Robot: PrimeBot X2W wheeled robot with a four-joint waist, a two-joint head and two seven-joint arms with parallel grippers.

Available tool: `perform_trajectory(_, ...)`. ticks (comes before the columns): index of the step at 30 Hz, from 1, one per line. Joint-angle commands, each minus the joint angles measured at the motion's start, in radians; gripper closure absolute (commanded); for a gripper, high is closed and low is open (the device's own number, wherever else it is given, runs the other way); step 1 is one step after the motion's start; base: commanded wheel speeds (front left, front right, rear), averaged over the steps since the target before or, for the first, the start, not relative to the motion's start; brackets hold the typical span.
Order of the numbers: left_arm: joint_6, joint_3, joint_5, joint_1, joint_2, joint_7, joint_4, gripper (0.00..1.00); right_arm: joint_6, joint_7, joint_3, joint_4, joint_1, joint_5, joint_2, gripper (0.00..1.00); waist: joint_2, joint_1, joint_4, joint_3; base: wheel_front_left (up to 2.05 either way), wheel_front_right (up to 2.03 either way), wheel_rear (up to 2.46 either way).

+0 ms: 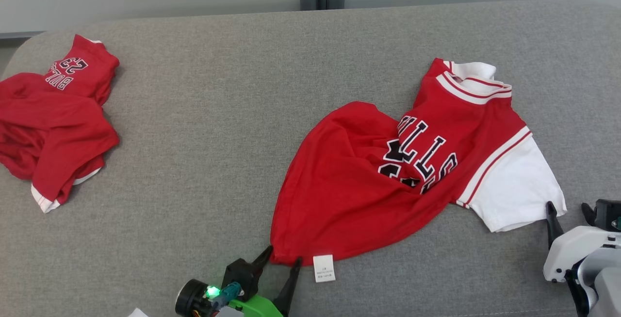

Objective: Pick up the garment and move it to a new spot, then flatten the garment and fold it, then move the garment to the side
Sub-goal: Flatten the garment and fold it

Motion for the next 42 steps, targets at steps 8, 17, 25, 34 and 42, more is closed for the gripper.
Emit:
perform_trajectory(8, -0.006, -0.018, -0.079, -0.055, -0.002, -0.018, 0.012, 1.0, -0.001, -0.028, 0.084, 0.023, -0.043, 0.097, 0.048, 1.0, 0.0, 0.0, -0.01, -0.009, 0.0, 0.0, 0.0)
perform_trajectory(17, -0.007, -0.01, -0.12, -0.22, 0.044, -0.012, -0.078, 1.0, -0.002, -0.039, 0.153, -0.197, -0.111, 0.189, -0.025, 1.0, 0.0, 0.0, -0.015, -0.013, 0.0, 0.0, 0.0)
perform_trajectory(25, -0.007, -0.037, -0.224, -0.614, 0.144, 0.103, -0.134, 1.0, -0.002, 0.029, 0.233, -0.258, -0.461, 0.303, -0.087, 1.0, 0.0, 0.0, -0.044, 0.105, 0.0, 0.0, 0.0)
perform_trajectory(34, -0.007, 0.01, -0.329, -1.178, 0.18, 0.185, 0.039, 1.0, -0.001, 0.125, 0.28, -0.147, -1.031, 0.357, -0.105, 1.0, 0.0, 0.0, -0.074, 0.276, 0.0, 0.0, 0.0)
perform_trajectory(42, -0.007, -0.008, -0.358, -1.494, 0.155, 0.132, 0.178, 1.0, -0.001, 0.089, 0.358, -0.025, -1.369, 0.306, -0.106, 1.0, 0.0, 0.0, -0.096, 0.312, 0.0, 0.0, 0.0)
